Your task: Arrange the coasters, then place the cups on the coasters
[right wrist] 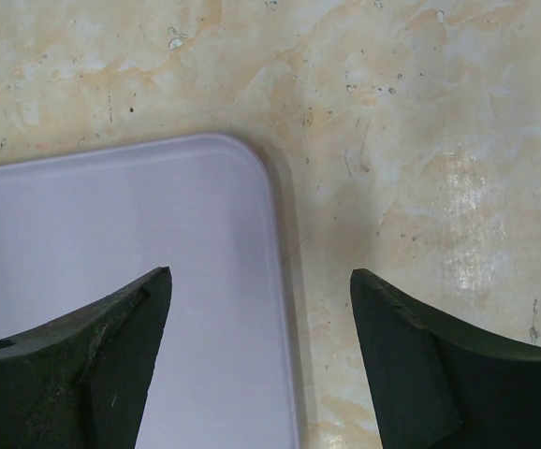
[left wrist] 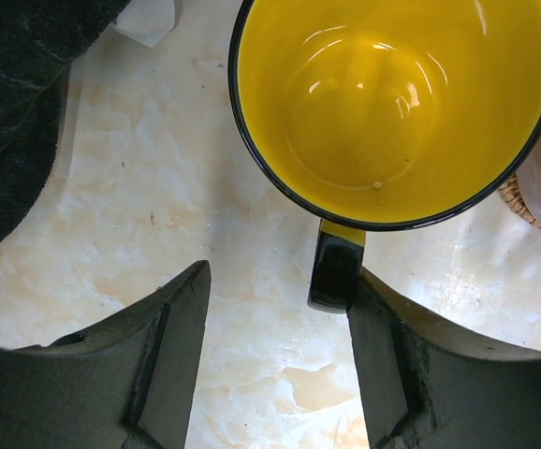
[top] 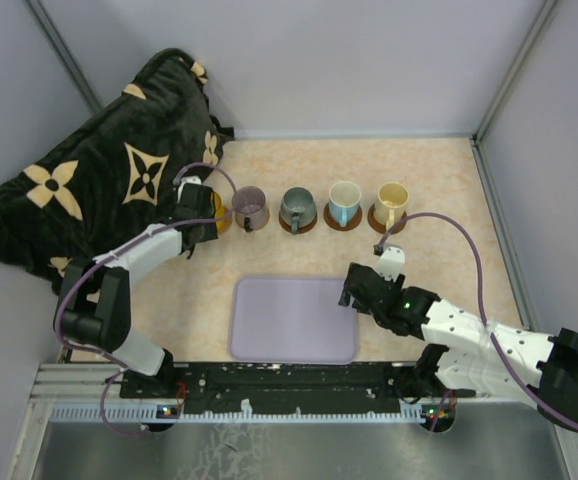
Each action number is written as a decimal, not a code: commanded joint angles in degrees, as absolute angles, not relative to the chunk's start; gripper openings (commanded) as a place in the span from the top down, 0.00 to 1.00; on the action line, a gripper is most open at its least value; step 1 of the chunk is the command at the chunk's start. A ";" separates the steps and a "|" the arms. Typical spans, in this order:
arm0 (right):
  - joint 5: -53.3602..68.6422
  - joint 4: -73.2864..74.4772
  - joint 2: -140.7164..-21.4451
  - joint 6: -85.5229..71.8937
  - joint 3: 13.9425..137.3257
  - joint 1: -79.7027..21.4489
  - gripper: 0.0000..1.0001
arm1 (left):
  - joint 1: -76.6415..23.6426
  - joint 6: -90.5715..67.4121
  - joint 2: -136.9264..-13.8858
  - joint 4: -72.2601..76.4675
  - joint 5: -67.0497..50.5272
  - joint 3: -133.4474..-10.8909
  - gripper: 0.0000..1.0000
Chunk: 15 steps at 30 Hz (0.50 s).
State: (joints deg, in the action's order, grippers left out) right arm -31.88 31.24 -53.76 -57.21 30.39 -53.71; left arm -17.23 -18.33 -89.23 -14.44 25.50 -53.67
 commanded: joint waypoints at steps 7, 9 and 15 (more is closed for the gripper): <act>-33.58 30.58 -52.91 -57.92 30.83 -53.50 0.22 | -16.87 -18.44 -83.53 -15.44 21.71 -54.33 0.32; -34.78 31.32 -52.95 -57.08 31.87 -53.51 0.22 | -16.85 -18.47 -81.46 -16.25 20.64 -54.89 0.31; -39.59 35.44 -54.22 -55.58 36.60 -51.91 0.22 | -16.87 -18.23 -73.87 -18.62 18.90 -55.77 0.24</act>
State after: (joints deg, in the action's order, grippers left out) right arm -34.13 33.39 -53.76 -56.86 31.27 -53.65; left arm -17.21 -18.35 -78.98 -16.91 20.91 -53.74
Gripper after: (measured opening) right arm 0.781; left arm 0.720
